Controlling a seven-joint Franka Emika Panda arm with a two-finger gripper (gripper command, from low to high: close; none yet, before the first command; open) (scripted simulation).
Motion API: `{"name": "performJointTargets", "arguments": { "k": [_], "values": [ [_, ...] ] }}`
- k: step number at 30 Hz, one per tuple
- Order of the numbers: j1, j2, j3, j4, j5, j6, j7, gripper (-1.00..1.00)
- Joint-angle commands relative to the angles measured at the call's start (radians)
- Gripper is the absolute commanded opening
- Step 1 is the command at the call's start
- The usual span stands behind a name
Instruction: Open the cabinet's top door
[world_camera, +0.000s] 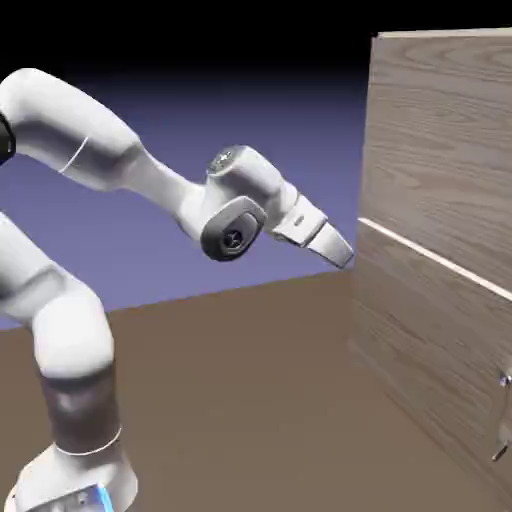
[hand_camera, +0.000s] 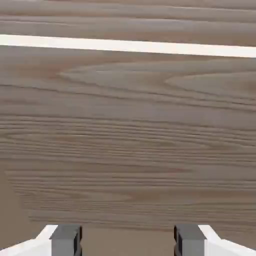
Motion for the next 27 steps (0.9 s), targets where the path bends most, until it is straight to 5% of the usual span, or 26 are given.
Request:
{"name": "performJointTargets", "arguments": {
  "k": [1,27],
  "values": [
    [0.018,-0.006,-0.021,0.017,-0.044,0.005,-0.017,0.00],
    [0.491,-0.150,-0.562,0.456,-1.174,0.124,-0.452,0.00]
  ]
}}
